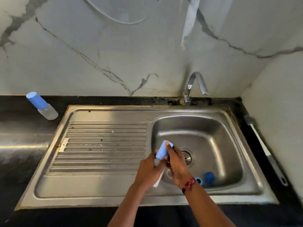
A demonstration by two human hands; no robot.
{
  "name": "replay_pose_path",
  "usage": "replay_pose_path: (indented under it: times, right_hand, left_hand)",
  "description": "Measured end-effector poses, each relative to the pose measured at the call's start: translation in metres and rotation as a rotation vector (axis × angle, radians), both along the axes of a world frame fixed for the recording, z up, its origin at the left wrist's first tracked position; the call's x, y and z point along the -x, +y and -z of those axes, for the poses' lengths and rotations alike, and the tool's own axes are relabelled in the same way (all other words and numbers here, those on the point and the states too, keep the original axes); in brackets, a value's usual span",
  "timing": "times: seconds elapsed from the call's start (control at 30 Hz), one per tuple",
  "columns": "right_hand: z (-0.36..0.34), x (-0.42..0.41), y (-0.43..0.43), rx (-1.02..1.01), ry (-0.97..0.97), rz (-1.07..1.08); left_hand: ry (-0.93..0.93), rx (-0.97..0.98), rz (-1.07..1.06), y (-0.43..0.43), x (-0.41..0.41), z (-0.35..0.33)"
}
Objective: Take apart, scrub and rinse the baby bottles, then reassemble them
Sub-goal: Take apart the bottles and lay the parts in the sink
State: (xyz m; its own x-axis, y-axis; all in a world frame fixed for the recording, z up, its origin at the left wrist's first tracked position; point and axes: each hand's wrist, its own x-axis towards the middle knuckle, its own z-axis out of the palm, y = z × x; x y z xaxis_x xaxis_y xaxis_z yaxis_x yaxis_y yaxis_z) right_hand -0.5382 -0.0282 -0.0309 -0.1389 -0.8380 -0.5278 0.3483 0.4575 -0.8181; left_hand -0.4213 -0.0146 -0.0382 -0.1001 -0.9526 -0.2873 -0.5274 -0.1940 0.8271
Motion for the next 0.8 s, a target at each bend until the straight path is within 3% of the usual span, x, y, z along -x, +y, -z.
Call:
replay_pose_path:
  times: [0.1, 0.3, 0.43, 0.57, 0.8]
  right_hand:
    - [0.006, 0.028, 0.002, -0.028, -0.087, 0.021]
    - [0.015, 0.075, -0.008, -0.094, 0.0, 0.122]
    - [0.023, 0.108, -0.012, -0.129, -0.057, 0.155]
    - [0.028, 0.136, -0.019, -0.11, -0.06, 0.093]
    - [0.03, 0.175, -0.033, -0.11, -0.106, 0.054]
  left_hand:
    - [0.032, -0.021, 0.055, -0.003, 0.03, -0.002]
    - [0.035, -0.058, 0.06, -0.007, 0.09, 0.002]
    - [-0.027, -0.033, 0.09, -0.011, 0.125, 0.006]
    - [-0.064, 0.027, 0.097, -0.014, 0.146, 0.007]
    - [-0.115, -0.072, 0.026, -0.025, 0.159, 0.02]
